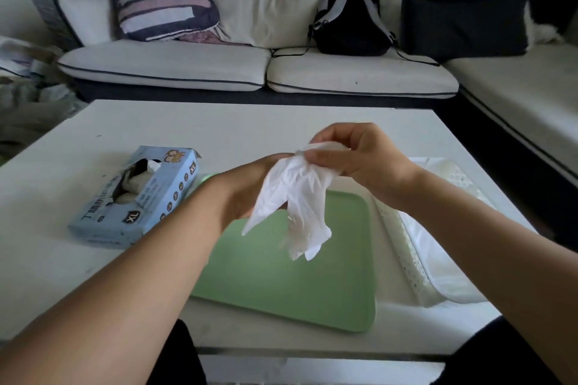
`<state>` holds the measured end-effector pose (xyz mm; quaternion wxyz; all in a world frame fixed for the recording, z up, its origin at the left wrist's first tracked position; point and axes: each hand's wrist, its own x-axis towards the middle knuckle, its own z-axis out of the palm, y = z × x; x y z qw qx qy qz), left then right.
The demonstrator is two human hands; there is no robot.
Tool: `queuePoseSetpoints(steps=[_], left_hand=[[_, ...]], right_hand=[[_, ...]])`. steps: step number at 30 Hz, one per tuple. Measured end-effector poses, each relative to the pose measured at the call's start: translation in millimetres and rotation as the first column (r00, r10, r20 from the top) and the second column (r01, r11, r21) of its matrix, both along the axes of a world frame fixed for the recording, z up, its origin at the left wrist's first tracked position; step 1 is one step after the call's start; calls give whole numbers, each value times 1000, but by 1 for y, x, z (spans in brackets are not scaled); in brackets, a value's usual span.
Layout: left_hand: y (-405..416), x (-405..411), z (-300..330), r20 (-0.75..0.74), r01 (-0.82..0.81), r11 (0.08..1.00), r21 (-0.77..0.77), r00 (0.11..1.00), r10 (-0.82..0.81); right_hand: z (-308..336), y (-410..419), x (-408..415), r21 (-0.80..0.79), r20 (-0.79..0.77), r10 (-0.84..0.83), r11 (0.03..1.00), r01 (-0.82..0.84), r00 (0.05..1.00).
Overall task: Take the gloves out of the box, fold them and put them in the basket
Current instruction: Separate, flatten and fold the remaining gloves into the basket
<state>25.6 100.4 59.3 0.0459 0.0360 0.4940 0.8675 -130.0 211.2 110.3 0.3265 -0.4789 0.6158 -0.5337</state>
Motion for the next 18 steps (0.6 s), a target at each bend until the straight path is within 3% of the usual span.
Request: queuePoseSetpoints(steps=[1, 3, 4, 6, 9, 11, 13, 16, 18], left_hand=[[-5, -1, 14, 228, -238, 937, -255, 927, 297], [-10, -6, 18, 172, -361, 706, -610, 809, 562], [-16, -9, 14, 138, -426, 643, -636, 758, 638], [-16, -8, 28, 145, -505, 672, -541, 732, 666], [-18, -1, 40, 148, -424, 764, -487, 822, 551], [-13, 1, 43, 41, -382, 679, -627, 854, 519], [-9, 3, 40, -31, -394, 574, -718, 841, 539], [-11, 10, 40, 82, -316, 640, -700, 855, 511], [-15, 15, 40, 208, -166, 676, -718, 876, 436]], right_hand=[[0, 1, 0, -8, -25, -6, 1000, 6, 1000], [-2, 1, 1, 13, -142, -45, 999, 48, 989], [-2, 1, 1, 38, -208, -44, 998, 54, 977], [-2, 2, 4, 96, -268, -9, 995, 36, 963], [-2, 2, 10, 88, -281, 5, 996, 20, 960], [0, 1, 13, 81, -249, 16, 997, 5, 968], [6, 2, 11, 138, -126, 61, 990, -44, 990], [15, 10, -1, 317, 130, 213, 916, -244, 968], [11, 11, -6, 412, 215, 258, 850, -327, 942]])
